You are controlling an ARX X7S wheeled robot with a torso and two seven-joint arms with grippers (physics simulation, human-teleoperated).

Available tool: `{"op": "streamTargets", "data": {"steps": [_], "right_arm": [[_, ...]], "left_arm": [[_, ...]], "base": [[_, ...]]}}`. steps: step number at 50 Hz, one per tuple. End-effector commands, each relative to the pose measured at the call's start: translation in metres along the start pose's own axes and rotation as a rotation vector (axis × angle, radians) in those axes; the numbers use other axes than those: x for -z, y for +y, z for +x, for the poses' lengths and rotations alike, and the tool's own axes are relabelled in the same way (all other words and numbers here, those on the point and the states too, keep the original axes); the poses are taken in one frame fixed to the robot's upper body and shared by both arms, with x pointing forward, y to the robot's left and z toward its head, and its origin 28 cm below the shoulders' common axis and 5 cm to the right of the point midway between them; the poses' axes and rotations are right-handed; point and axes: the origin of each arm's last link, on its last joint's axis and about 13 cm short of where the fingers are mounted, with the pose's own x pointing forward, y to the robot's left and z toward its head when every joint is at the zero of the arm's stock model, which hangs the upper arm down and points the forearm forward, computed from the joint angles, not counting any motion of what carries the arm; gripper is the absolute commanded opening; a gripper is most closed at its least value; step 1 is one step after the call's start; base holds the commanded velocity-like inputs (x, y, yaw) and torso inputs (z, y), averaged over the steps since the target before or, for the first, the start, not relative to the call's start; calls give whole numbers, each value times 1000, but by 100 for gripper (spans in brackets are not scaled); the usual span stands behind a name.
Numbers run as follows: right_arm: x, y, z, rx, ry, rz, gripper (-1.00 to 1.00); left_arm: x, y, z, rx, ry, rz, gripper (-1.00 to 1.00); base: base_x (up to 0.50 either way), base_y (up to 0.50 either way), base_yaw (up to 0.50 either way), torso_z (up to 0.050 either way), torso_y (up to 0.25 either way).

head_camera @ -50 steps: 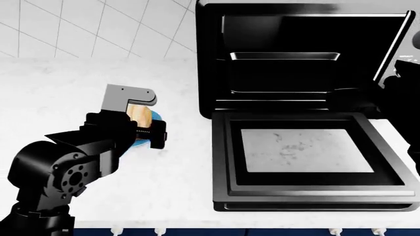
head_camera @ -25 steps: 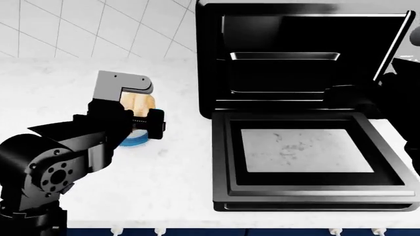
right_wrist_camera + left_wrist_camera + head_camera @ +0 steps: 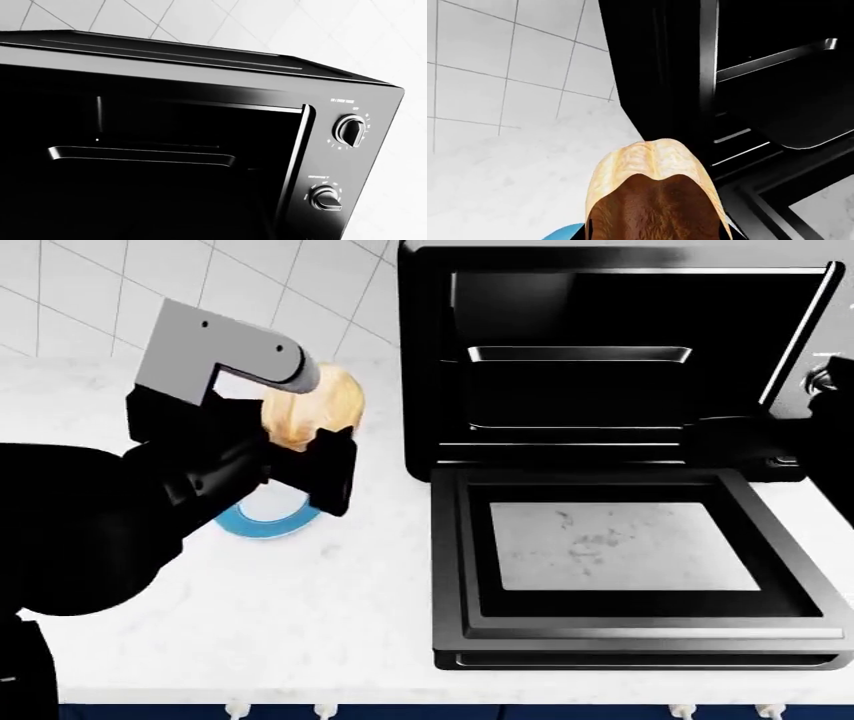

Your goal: Place the bread on the tray of the toaster oven.

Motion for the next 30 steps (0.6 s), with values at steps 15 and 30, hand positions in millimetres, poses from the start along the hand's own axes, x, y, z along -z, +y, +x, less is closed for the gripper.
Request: {"op": "streamTargets", "data": {"steps": [15,30], "right_arm": [[-6,-3,-16,-2,-32,-16,100],[-9,-2,-21,-8,-34,-30,100]], "left_arm": [[-49,-9,-54,227,-159,39,-100],[-47,-32,0,361,-95,25,-100]], "base": [[0,0,0,0,0],[0,0,0,0,0]]}}
